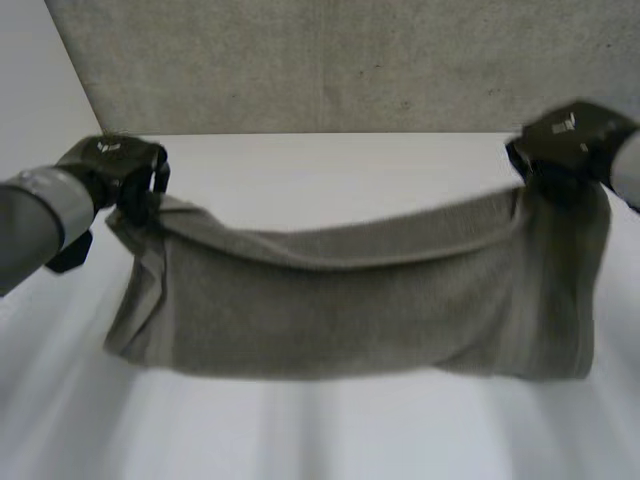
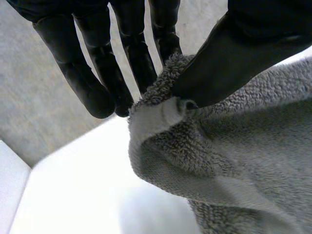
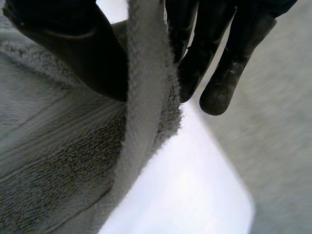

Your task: Fold the towel.

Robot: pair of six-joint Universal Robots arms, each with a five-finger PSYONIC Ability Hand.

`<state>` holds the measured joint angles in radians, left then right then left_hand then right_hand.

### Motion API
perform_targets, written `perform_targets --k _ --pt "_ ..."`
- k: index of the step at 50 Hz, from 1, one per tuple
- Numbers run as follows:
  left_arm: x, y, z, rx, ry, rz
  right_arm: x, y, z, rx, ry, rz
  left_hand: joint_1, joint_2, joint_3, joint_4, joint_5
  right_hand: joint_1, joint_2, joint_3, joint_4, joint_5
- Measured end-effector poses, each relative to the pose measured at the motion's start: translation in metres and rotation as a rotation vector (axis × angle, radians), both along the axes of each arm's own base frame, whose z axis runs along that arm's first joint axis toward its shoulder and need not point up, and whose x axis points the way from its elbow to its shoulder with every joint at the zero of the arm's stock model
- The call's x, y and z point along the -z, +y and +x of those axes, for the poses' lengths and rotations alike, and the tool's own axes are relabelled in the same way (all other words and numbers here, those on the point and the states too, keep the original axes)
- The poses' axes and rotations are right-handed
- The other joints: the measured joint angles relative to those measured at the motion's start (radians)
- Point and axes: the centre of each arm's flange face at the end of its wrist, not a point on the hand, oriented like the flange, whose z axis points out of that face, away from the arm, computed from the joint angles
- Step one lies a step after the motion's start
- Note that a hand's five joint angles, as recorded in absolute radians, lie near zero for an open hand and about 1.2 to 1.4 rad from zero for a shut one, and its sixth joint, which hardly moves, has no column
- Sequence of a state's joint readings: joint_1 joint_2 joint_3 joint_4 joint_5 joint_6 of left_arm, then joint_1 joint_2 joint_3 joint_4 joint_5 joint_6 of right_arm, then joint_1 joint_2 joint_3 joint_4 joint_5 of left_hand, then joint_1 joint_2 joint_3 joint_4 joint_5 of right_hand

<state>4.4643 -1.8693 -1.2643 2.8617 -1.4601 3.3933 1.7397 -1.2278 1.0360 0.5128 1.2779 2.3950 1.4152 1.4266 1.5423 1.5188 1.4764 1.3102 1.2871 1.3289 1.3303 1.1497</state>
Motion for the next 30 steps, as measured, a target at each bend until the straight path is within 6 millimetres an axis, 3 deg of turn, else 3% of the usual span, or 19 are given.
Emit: perform_targets --k 4,7,8,10,13,15,18,22,29,30 --pt "-0.028 -0.028 -0.008 -0.003 0.04 -0.149 -0.032 -0.026 0.015 0.016 -0.12 -0.237 0.0 0.0 0.0 0.0 0.0 0.0 0.0 0.0 0.0 0.0" --pt "-0.075 -0.048 -0.013 -0.018 0.122 -0.387 -0.08 -0.044 0.021 0.026 -0.324 -0.514 0.0 0.0 0.001 0.0 0.0 0.0 0.0 0.0 0.0 0.0" --pt "-0.086 -0.051 -0.014 -0.022 0.144 -0.439 -0.09 -0.045 0.021 0.025 -0.365 -0.561 0.0 0.0 0.001 0.0 0.0 0.0 0.0 0.0 0.0 0.0" --pt "-0.122 -0.055 -0.015 -0.035 0.231 -0.613 -0.127 -0.043 0.018 0.008 -0.526 -0.728 0.0 0.002 0.001 0.0 0.0 0.0 0.004 0.0 0.0 0.0" --pt "-0.154 -0.051 -0.014 -0.042 0.333 -0.757 -0.154 -0.033 0.011 -0.016 -0.65 -0.818 0.0 0.003 0.001 0.0 0.001 0.001 0.009 0.0 0.0 0.0" --pt "-0.165 -0.047 -0.011 -0.043 0.392 -0.808 -0.159 -0.028 0.007 -0.026 -0.688 -0.809 0.0 0.003 0.001 0.0 0.001 0.001 0.009 0.0 0.0 0.0" --pt "-0.163 -0.044 -0.008 -0.042 0.439 -0.809 -0.146 -0.027 0.005 -0.022 -0.681 -0.716 0.0 0.003 0.001 0.0 0.001 0.001 0.009 0.0 0.0 0.0" --pt "-0.136 -0.044 -0.007 -0.047 0.437 -0.729 -0.108 -0.031 0.007 -0.004 -0.604 -0.539 0.0 0.003 0.001 0.0 0.001 0.001 0.009 0.0 0.0 0.0" --pt "-0.048 -0.045 -0.006 -0.036 0.355 -0.482 -0.029 -0.029 0.014 0.007 -0.375 -0.301 0.0 0.003 0.001 0.0 0.001 0.001 0.009 0.0 0.0 0.0" --pt "-0.027 -0.044 -0.006 -0.029 0.336 -0.431 -0.013 -0.027 0.014 0.007 -0.331 -0.267 0.0 0.003 0.001 0.0 0.001 0.001 0.009 0.0 0.0 0.0"
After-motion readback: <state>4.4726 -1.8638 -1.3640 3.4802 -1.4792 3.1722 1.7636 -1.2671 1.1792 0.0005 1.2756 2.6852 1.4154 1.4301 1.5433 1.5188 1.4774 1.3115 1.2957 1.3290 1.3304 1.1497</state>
